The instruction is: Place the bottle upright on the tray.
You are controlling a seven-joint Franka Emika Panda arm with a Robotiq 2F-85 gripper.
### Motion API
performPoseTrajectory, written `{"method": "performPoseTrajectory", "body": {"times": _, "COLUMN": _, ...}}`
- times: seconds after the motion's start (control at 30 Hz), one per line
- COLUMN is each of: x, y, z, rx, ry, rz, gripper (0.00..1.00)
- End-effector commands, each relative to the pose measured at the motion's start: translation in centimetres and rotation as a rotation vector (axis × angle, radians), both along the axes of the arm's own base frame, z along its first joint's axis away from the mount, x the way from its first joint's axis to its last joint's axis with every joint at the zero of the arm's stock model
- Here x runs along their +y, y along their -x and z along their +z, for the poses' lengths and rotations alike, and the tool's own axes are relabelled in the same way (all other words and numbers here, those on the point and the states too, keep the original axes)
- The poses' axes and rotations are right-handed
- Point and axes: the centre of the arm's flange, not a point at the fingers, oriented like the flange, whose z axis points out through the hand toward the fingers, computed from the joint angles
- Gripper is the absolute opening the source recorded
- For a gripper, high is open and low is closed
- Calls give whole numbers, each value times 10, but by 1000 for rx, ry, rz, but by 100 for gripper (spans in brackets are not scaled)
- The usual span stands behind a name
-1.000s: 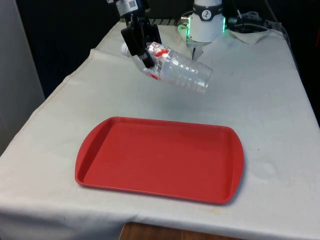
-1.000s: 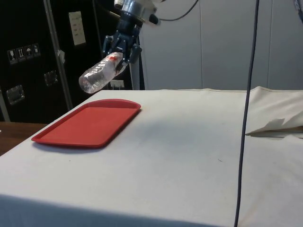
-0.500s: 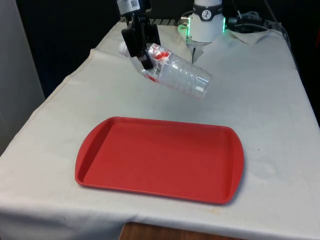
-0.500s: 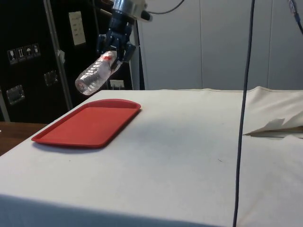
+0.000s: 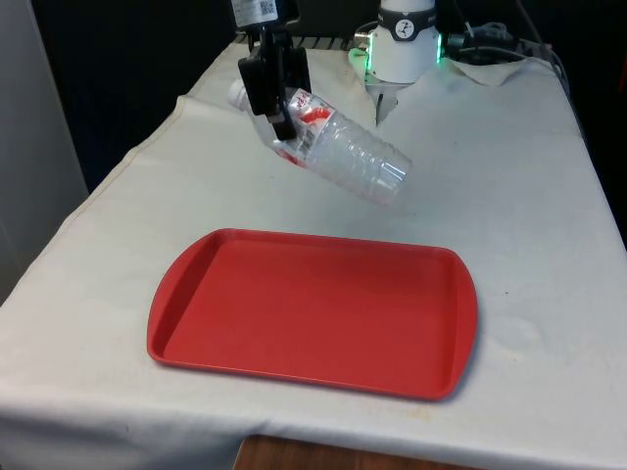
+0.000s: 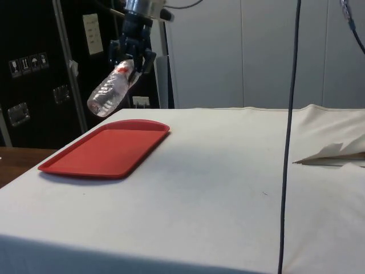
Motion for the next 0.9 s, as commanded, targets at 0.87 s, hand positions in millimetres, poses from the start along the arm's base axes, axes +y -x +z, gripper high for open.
{"method": "performPoseTrajectory", "body": {"times": 0.87, "x": 15, "y": -29, "z": 2, "rx": 58, "ry": 188, "rz": 43, "gripper": 0}}
